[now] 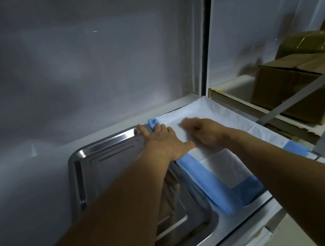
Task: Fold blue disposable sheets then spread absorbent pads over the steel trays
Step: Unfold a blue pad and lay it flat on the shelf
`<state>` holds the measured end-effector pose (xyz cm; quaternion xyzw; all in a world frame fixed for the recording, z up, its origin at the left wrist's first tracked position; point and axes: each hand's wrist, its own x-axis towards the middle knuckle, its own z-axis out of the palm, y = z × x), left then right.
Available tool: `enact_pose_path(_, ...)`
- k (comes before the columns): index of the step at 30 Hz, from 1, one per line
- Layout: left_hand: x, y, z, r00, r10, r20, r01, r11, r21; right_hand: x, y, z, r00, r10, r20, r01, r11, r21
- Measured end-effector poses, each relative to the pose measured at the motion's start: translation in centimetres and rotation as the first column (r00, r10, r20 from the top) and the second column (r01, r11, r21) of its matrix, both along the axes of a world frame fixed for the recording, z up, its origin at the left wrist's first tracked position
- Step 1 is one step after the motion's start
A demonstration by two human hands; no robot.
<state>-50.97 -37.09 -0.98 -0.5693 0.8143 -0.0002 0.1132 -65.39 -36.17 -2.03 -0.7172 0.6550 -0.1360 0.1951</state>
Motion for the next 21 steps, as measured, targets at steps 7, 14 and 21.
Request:
enact_pose_path(7, -0.2, 1.1, 0.7, 1.0, -0.011, 0.028, 0.011, 1.0, -0.026, 0.3, 2.0, -0.6, 0.993, 0.091, -0.071, -0.09, 0.996, 0.023)
enact_pose_path(14, -2.0, 4.4, 1.4, 0.999, -0.045, 0.012, 0.044, 0.998, 0.044, 0.3, 1.7, -0.8, 0.977, 0.123, -0.171, -0.118, 0.992, 0.041)
enact_pose_path(21, -1.3, 4.9, 0.6, 0.995, -0.006, -0.096, 0.013, 0.998, 0.065, -3.1, 4.4, -0.3, 0.96, -0.05, -0.276, 0.05, 0.999, -0.008)
